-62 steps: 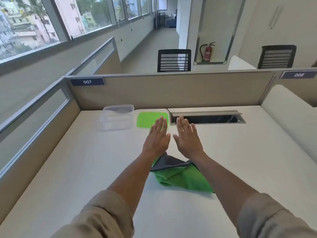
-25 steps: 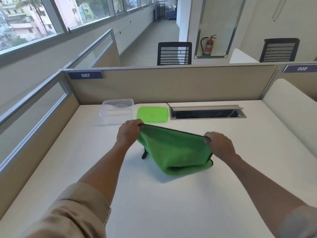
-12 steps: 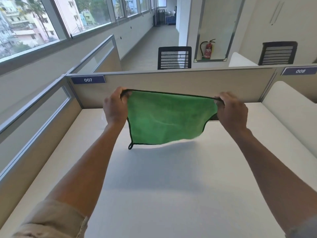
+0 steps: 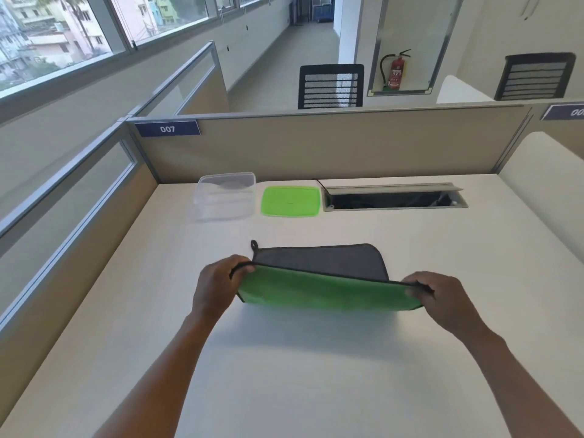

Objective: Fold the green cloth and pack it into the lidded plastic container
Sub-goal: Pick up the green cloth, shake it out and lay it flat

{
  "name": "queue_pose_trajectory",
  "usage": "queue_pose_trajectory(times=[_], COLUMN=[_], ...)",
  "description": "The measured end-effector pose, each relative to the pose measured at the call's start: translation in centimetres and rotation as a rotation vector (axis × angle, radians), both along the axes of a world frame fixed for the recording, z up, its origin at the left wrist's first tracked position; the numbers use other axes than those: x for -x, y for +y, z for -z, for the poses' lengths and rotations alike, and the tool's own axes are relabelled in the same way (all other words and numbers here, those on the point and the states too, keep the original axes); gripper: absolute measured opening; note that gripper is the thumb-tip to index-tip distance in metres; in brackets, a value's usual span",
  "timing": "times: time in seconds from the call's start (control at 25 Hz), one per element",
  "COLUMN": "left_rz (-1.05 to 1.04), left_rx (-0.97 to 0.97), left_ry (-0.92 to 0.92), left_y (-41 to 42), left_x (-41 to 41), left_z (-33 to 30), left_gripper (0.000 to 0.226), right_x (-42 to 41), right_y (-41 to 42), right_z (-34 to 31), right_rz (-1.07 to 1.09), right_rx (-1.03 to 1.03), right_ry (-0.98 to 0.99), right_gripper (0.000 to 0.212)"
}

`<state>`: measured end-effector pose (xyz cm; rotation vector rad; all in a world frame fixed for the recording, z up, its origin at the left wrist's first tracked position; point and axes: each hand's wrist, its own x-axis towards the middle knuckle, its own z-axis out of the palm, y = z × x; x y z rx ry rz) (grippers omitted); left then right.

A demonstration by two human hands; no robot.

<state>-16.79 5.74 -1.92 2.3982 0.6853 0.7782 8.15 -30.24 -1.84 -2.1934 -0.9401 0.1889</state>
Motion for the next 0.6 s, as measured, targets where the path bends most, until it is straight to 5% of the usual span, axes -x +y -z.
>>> queue_pose_trajectory(times=[0.16, 0.6], left_rz=[-0.004, -0.078], left_rx=[0.022, 0.176], left_ry=[0.183, 0.208], left_y=[0.0, 3.4], left_x=[1.9, -3.4], left_z=[3.5, 4.9], left_gripper=[0.013, 0.02], right_x=[0.8, -5.3], right_y=[-0.6, 5.3], right_z=[1.9, 3.9], right_rz=[0.031, 0.256], right_rx=[0.019, -0.002], right_ry=[0.227, 0.32], right_gripper=[0.027, 0.01])
